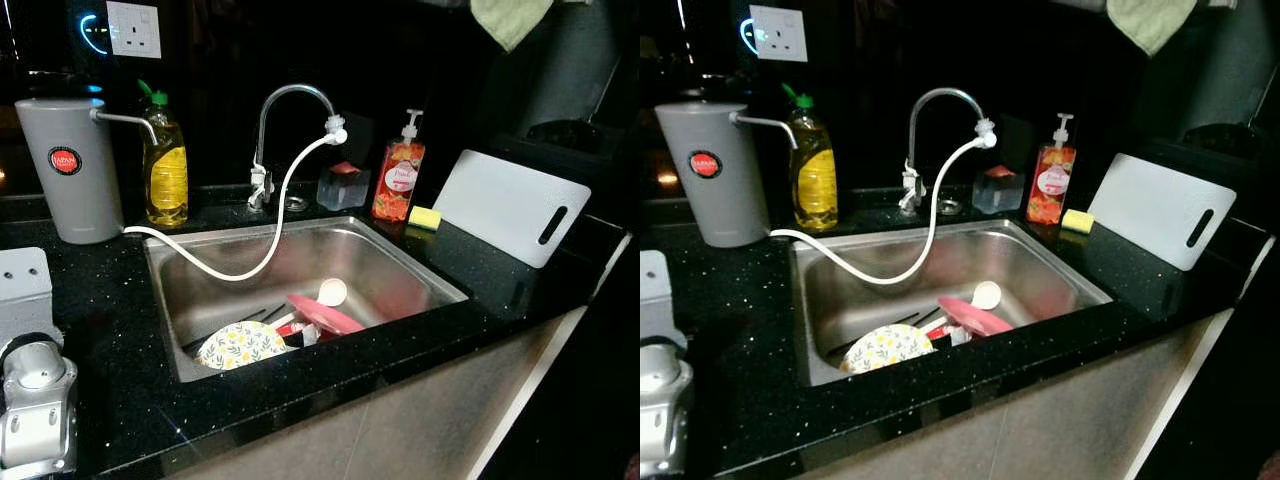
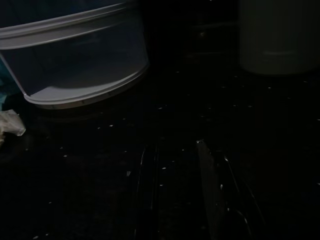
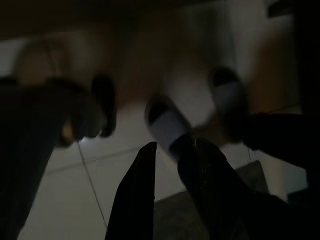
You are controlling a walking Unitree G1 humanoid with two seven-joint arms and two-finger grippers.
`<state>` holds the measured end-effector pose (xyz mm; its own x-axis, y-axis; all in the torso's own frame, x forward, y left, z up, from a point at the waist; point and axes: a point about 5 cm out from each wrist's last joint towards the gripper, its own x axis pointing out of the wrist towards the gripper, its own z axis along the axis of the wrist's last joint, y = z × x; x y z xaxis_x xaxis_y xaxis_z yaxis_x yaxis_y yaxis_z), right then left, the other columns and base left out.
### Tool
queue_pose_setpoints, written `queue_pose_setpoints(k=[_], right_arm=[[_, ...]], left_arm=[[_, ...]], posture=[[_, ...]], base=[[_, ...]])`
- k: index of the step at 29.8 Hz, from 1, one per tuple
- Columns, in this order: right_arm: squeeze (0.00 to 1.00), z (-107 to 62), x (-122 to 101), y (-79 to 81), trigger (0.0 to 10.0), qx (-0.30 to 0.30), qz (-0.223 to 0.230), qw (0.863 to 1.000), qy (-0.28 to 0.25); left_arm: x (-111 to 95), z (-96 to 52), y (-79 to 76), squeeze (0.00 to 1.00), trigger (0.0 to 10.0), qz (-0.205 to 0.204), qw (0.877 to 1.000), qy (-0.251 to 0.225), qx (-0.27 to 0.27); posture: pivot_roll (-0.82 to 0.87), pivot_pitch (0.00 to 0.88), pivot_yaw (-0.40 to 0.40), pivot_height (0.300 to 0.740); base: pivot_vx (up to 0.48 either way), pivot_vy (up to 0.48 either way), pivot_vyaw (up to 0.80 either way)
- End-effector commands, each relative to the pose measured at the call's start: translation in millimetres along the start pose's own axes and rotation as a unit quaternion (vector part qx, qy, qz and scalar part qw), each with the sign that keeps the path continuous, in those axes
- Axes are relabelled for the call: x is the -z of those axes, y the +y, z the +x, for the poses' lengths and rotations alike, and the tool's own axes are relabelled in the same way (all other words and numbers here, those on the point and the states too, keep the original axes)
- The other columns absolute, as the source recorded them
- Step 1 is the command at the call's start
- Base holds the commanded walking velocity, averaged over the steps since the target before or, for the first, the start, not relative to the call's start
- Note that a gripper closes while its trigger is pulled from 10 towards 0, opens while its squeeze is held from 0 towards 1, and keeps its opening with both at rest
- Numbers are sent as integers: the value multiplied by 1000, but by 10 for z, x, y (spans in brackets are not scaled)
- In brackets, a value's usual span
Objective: Kitchen organization
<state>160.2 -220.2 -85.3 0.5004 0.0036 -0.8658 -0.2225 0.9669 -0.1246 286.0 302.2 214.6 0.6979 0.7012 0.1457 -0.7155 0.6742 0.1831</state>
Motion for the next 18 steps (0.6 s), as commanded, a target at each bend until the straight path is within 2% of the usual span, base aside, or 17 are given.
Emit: queue_pose_setpoints(k=[1,4,5,6,8,11,12,16,18], right_arm=[[0,4,31,13,10000,-2,-28,1000,14],[0,11,45,28,10000,0,-42,999,24],[0,14,39,31,10000,0,-63,998,26],[0,18,31,43,10000,-4,-97,995,27],[0,25,28,64,10000,-13,-121,992,27],[0,30,18,69,10000,-1,-104,994,24],[0,27,50,72,10000,-2,-104,994,28],[0,24,75,72,10000,-2,-105,994,32],[0,7,165,72,10000,-1,-111,993,46]], left_arm=[[9,3,-47,0,10000,0,1000,5,18],[11,-3,-55,0,10000,-2,1000,7,25],[9,-8,-64,0,10000,-3,999,7,31],[2,-15,-87,0,10000,-3,999,6,46],[-38,-41,-165,0,10000,-24,995,-4,101],[-93,-58,-178,0,10000,-59,987,-18,146],[-97,-63,-185,0,10000,-89,980,-9,178],[-94,-66,-191,0,10000,-104,975,-2,195],[-65,-103,-180,0,10000,-123,961,13,247]], posture=[[-29,0,-116,740],[-27,0,-117,740],[-21,0,-114,740],[-18,0,-110,740],[-15,0,-106,740],[-20,0,-91,740],[-11,0,-88,740],[-6,0,-87,740],[-9,0,-87,740]], base=[[0,0,0],[0,0,0],[0,0,0],[0,0,0],[0,0,0],[0,0,0],[0,0,0],[0,0,0],[0,0,0]])
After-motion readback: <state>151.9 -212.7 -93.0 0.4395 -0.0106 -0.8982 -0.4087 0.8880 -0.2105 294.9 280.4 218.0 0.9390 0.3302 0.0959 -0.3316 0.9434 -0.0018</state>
